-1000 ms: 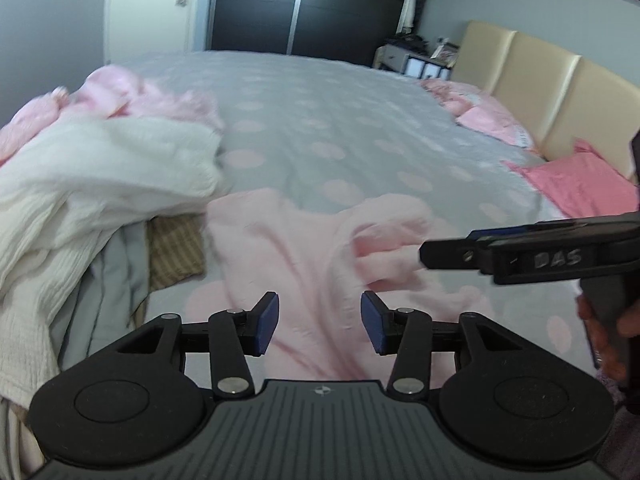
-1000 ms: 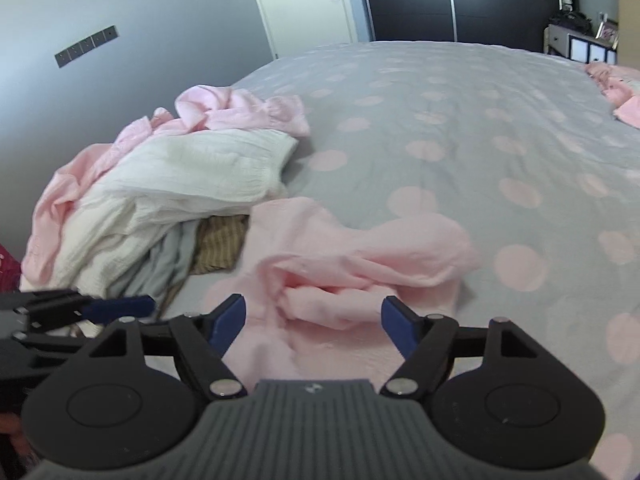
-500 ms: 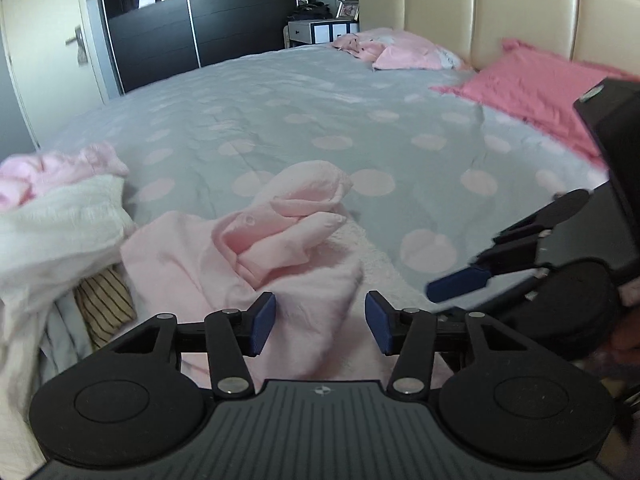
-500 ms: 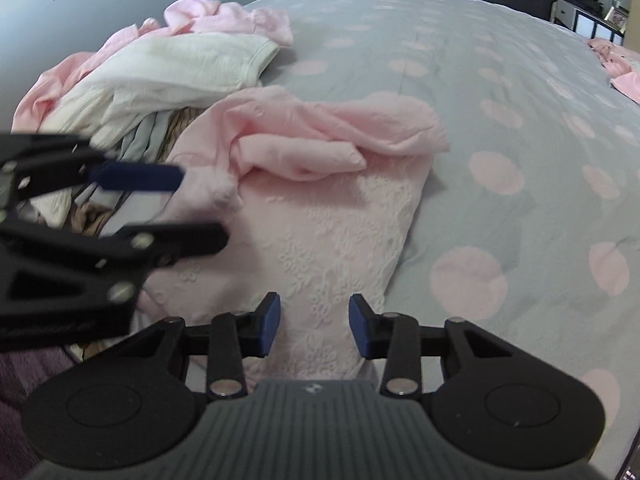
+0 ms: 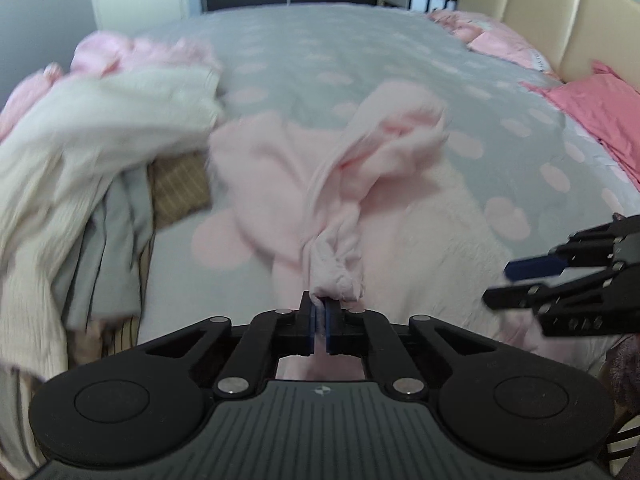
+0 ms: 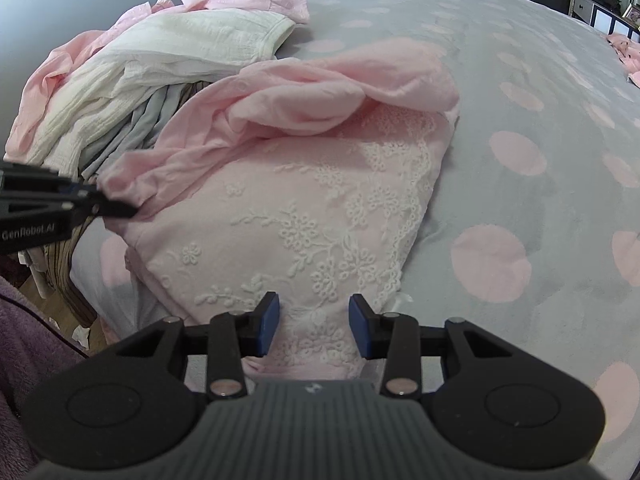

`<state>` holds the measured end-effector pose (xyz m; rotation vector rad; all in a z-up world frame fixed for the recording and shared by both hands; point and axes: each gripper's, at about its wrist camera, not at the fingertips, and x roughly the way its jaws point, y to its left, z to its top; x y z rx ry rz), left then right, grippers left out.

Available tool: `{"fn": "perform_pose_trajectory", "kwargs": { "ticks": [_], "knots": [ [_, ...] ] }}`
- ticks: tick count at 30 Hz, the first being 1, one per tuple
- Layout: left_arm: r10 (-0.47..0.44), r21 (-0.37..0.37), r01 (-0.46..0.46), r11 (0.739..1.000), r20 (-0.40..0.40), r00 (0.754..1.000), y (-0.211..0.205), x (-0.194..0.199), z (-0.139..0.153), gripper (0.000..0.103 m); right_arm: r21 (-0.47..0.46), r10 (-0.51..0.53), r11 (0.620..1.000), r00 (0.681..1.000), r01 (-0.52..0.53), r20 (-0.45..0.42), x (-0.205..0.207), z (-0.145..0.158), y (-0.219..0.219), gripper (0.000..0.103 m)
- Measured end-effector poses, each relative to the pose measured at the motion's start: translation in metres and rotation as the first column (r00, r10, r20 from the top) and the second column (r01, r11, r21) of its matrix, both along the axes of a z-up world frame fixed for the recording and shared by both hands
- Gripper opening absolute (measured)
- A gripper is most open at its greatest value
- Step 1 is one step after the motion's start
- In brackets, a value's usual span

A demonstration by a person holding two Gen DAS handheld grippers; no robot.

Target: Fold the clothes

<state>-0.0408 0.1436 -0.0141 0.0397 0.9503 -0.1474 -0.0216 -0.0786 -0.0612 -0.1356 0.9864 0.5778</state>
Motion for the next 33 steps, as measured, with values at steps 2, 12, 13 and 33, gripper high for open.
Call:
{"fn": "perform_pose_trajectory", "kwargs": {
  "ticks": [2,12,13,33],
  "knots": [
    [0.021,-0.009,-0.021,1.000,-0.045,0.999,0.008,-0.001,-0.009,0.001,-0.008,0.010,1.000,1.000,-0.010,-0.006,0.000,-0.002,0.002,0.043],
    [0.057,0.002,-0.058,0.998,-0.186,0.981,0.024,0.002,-0.046,0.000,-0.044,0.032,0.998,0.999,-0.034,-0.027,0.005,-0.009,0.008,0.044],
    [0.060,0.003,-0.061,0.998,-0.196,0.979,0.026,0.001,-0.049,0.000,-0.041,0.029,0.999,0.999,-0.031,-0.031,0.006,-0.009,0.007,0.044],
    [0.098,-0.117,-0.085,0.989,0.108,0.989,0.033,0.036,0.036,0.048,0.004,-0.069,0.998,0.998,0.069,0.009,0.024,0.014,-0.016,0.063]
  ]
}}
